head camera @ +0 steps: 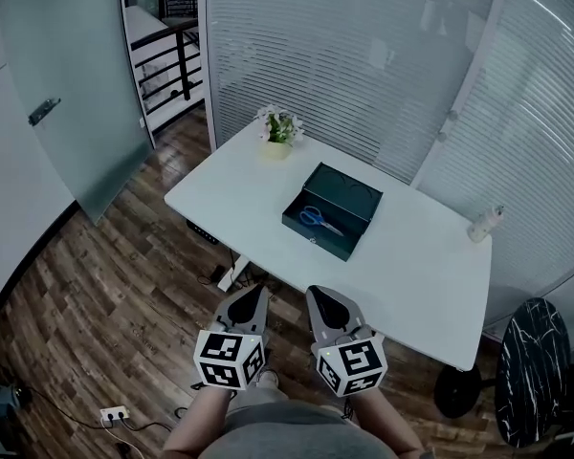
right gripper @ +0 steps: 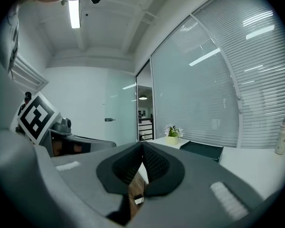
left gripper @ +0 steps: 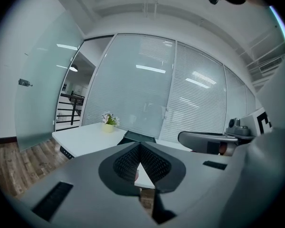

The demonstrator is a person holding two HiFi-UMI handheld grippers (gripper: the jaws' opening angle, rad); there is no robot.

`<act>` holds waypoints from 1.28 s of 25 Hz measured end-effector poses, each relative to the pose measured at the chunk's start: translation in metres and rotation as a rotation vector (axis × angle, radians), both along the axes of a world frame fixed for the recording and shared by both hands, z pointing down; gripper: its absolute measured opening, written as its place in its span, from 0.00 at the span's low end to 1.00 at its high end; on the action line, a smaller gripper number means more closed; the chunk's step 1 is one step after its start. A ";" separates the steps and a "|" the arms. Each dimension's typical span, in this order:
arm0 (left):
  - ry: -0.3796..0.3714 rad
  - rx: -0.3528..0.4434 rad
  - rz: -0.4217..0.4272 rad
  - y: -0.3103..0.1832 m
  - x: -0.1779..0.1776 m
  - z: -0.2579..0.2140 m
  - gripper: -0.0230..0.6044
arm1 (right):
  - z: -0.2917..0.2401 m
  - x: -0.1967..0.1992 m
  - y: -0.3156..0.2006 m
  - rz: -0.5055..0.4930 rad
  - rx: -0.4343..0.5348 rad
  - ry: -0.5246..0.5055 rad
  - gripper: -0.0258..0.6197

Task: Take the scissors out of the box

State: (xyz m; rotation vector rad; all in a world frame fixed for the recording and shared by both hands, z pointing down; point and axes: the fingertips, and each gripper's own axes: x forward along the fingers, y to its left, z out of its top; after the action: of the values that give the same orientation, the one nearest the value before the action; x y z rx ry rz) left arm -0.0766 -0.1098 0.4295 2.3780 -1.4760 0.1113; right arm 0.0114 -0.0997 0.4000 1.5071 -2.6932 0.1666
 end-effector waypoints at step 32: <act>0.012 -0.088 0.010 -0.195 0.021 0.047 0.05 | 0.050 0.048 -0.241 -0.029 -0.118 0.233 0.05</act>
State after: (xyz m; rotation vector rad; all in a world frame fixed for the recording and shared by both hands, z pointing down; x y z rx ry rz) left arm -0.0560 -0.3049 0.4760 2.3124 -1.4247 0.1610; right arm 0.0599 -0.3403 0.4505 1.3614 -2.4759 0.1365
